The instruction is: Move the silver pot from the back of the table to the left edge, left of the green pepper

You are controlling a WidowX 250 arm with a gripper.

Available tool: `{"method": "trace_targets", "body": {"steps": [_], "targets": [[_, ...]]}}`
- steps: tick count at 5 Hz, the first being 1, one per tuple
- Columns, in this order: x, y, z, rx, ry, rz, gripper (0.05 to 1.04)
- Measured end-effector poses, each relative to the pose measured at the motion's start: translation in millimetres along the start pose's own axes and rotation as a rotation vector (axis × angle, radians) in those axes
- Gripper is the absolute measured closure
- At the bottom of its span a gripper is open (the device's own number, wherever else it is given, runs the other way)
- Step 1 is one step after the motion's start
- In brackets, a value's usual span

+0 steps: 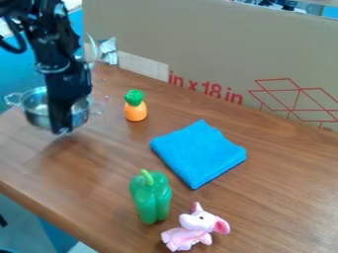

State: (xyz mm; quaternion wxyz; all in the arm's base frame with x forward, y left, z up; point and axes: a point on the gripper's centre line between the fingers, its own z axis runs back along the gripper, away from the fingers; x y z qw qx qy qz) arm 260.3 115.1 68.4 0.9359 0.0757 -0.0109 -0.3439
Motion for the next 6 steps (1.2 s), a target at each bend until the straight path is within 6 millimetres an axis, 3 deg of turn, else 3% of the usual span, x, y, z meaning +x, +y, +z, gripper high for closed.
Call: {"method": "trace_targets", "body": {"steps": [2, 4, 5, 6], "targets": [[-32, -27, -22, -0.138, -0.101, -0.039, 0.982], [-37, -36, -25, -0.143, -0.125, -0.042, 0.946], [-39, -38, -27, -0.167, -0.125, -0.019, 0.732], [-42, -40, -27, -0.221, -0.138, 0.034, 0.422]]}}
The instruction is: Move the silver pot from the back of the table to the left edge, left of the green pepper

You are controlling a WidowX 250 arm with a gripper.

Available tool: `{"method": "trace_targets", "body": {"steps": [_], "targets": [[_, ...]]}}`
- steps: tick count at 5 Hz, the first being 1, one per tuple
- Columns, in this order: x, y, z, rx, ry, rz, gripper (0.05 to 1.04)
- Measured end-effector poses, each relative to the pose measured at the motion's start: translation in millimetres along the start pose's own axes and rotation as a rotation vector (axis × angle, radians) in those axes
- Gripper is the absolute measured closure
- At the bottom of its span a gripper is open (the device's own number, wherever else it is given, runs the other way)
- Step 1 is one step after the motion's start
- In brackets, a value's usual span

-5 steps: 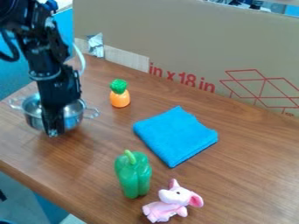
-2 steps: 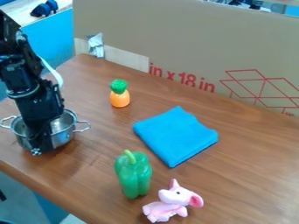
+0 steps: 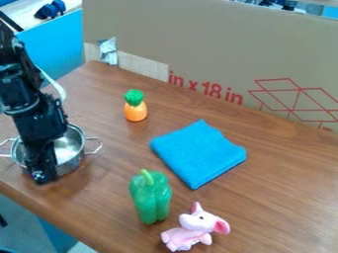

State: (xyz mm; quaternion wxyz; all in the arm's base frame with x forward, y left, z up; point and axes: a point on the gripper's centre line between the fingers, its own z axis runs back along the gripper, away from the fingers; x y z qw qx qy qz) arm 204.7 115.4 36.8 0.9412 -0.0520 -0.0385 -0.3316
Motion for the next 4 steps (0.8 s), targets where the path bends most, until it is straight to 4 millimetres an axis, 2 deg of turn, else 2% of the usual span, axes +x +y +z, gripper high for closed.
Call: {"method": "trace_targets", "body": {"steps": [1, 2, 3, 4], "targets": [[0, 0, 13, -0.035, -0.057, 0.075, 0.131], [16, 8, 45, 0.006, -0.136, 0.125, 0.075], [38, 19, 68, 0.033, -0.209, 0.157, 0.078], [62, 37, 70, 0.092, -0.208, 0.214, 0.078]]}}
